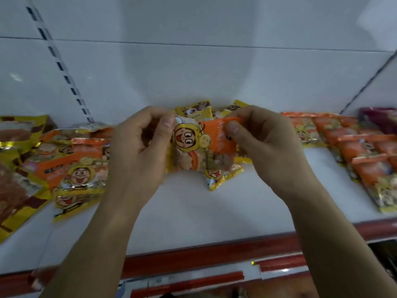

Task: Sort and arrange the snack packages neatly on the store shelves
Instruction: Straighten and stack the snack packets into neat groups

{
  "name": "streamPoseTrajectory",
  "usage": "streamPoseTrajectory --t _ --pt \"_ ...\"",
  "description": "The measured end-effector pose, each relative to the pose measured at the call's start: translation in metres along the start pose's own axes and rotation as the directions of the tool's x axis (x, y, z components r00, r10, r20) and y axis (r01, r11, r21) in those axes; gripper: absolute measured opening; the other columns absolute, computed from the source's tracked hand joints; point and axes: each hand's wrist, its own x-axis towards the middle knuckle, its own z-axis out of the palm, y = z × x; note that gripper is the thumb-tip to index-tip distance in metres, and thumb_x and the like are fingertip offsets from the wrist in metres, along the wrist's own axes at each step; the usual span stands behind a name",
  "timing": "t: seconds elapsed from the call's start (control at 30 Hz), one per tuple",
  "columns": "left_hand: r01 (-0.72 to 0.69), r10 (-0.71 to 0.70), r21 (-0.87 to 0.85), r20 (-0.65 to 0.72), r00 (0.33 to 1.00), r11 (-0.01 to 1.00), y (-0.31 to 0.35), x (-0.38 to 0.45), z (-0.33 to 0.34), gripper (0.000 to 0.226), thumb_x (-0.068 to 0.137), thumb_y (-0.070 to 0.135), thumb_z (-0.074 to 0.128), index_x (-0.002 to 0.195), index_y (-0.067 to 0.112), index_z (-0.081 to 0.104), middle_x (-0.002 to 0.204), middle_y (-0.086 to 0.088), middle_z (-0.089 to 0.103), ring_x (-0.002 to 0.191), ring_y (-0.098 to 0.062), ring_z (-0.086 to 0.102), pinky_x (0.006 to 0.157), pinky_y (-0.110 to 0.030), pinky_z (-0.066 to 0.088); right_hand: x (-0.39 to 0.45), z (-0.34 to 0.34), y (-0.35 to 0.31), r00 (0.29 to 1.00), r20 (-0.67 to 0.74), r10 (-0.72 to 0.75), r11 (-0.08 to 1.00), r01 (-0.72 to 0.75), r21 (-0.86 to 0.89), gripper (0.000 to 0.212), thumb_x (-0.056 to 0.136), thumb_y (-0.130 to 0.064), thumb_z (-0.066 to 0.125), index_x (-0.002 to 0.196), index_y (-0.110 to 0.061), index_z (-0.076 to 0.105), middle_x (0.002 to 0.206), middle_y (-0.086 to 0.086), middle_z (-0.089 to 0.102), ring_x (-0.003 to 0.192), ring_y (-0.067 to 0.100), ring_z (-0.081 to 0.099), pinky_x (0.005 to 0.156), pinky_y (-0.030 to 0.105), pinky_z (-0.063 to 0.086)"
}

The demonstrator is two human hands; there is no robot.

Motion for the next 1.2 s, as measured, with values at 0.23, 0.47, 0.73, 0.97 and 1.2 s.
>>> streamPoseTrajectory --t 0.23,0.47,0.73,0.97,1.2 --pt "0.019 -0.019 -0.136 0.001 1.0 0.991 0.015 -0.012 0.055 0.022 0.1 0.027 0.06 0.082 0.027 0.073 0.072 -0.001 0.071 0.068 -0.022 0.067 0.055 -0.041 0.053 -0.024 -0.044 0.005 0.953 -0.247 0.175 0.921 -0.07 0.384 0.012 0.081 -0.022 0.071 0.083 -0.011 0.074 0.072 0.002 0.075 0.067 0.017 0.071 0.061 0.029 0.055" --pt "0.116 -0.136 -0.241 -0.07 0.988 0.964 0.028 -0.016 0.097 0.021 0.098 0.037 0.057 0.086 0.032 0.072 0.089 -0.005 0.073 0.089 -0.033 0.07 0.071 -0.066 0.055 -0.053 -0.093 0.025 0.967 -0.046 0.252 0.933 -0.23 0.277 0.03 0.08 -0.031 0.071 0.103 -0.012 0.075 0.085 0.008 0.075 0.071 0.022 0.068 0.066 0.032 0.055" --pt "0.089 -0.093 -0.116 -0.034 0.995 0.989 0.042 -0.035 0.15 0.021 0.1 0.021 0.061 0.084 0.03 0.07 0.069 0.004 0.069 0.059 -0.015 0.063 0.054 -0.034 0.056 -0.063 -0.158 0.045 0.945 -0.189 0.266 0.949 -0.222 0.226 0.011 0.089 -0.016 0.072 0.084 -0.008 0.077 0.062 0.0 0.068 0.055 0.013 0.059 0.054 0.022 0.048" --pt "0.207 -0.205 -0.073 0.045 0.978 0.976 0.053 -0.06 0.203 0.013 0.099 0.016 0.062 0.088 0.016 0.07 0.065 -0.001 0.069 0.055 -0.009 0.064 0.054 -0.018 0.052 -0.051 -0.219 0.058 0.967 -0.193 0.169 0.973 -0.195 -0.124 0.015 0.096 -0.017 0.068 0.085 -0.01 0.075 0.054 -0.004 0.063 0.047 0.003 0.051 0.049 0.014 0.041" --pt "0.338 -0.385 0.2 0.293 0.875 0.92 0.049 -0.048 0.242 0.019 0.101 0.015 0.06 0.086 0.013 0.072 0.071 -0.001 0.074 0.06 -0.017 0.072 0.059 -0.035 0.057 0.045 -0.271 0.071 0.971 0.193 0.14 0.76 0.02 -0.65 0.01 0.095 -0.023 0.069 0.092 -0.018 0.077 0.068 -0.019 0.064 0.054 -0.008 0.057 0.054 0.007 0.038"
